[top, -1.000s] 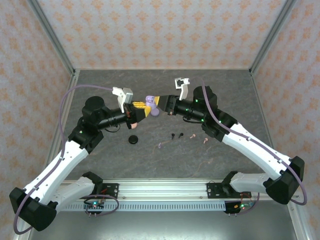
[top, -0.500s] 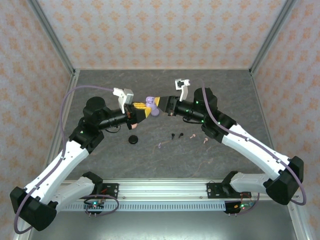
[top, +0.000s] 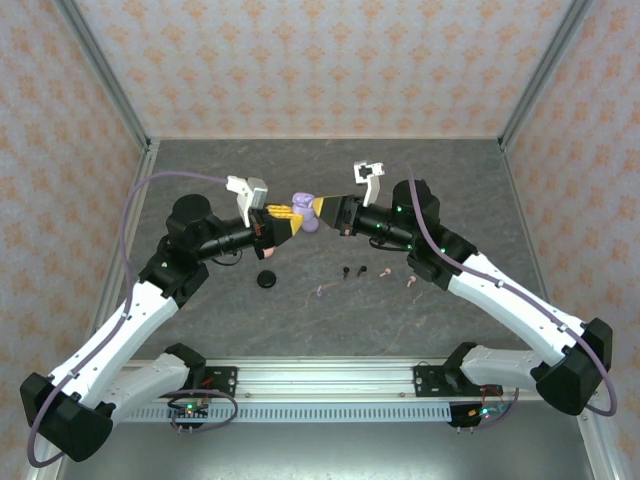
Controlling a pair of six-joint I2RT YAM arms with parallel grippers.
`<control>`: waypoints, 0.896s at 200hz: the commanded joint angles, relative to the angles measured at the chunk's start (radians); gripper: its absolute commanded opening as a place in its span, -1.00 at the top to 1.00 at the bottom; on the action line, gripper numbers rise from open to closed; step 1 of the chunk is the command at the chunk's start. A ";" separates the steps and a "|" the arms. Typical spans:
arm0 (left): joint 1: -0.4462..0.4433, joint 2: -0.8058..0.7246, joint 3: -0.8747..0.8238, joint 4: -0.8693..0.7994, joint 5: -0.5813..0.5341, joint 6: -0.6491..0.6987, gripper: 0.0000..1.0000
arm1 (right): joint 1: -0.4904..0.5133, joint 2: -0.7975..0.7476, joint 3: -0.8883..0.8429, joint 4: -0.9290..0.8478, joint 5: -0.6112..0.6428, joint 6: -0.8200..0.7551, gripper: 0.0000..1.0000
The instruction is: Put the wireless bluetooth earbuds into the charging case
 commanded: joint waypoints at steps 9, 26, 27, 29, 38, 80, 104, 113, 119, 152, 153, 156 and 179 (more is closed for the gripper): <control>0.001 0.015 -0.013 0.051 -0.037 0.003 1.00 | 0.010 -0.033 -0.020 0.035 -0.041 -0.030 0.61; 0.001 0.015 -0.016 0.049 -0.034 0.002 1.00 | 0.010 -0.038 -0.025 0.049 -0.038 -0.031 0.61; 0.001 0.015 -0.016 0.048 -0.034 0.002 1.00 | 0.011 -0.038 -0.025 0.049 -0.037 -0.031 0.61; 0.001 0.015 -0.016 0.047 -0.033 0.002 1.00 | 0.010 -0.039 -0.025 0.051 -0.037 -0.032 0.61; 0.000 0.016 -0.016 0.044 -0.032 0.002 1.00 | 0.011 -0.039 -0.023 0.051 -0.033 -0.036 0.62; 0.001 0.014 -0.019 0.018 -0.027 0.010 1.00 | 0.011 -0.049 -0.010 0.024 -0.002 -0.089 0.63; 0.002 0.009 -0.024 0.009 -0.026 0.011 1.00 | 0.011 -0.050 0.007 -0.018 0.013 -0.130 0.63; 0.001 0.009 -0.025 0.007 -0.026 0.011 1.00 | 0.011 -0.050 0.009 -0.027 0.019 -0.141 0.63; 0.001 0.009 -0.025 0.003 -0.026 0.012 1.00 | 0.010 -0.051 0.009 -0.028 0.024 -0.146 0.63; 0.002 0.011 -0.029 -0.001 -0.024 0.012 1.00 | 0.011 -0.053 0.007 -0.028 0.038 -0.159 0.64; 0.001 0.012 -0.029 -0.002 -0.024 0.012 1.00 | 0.011 -0.053 0.007 -0.027 0.038 -0.159 0.64; 0.001 0.012 -0.030 -0.002 -0.023 0.011 1.00 | 0.011 -0.053 0.006 -0.025 0.039 -0.160 0.64; 0.001 0.016 -0.032 -0.005 -0.020 0.010 1.00 | 0.011 -0.054 0.001 -0.007 0.038 -0.159 0.64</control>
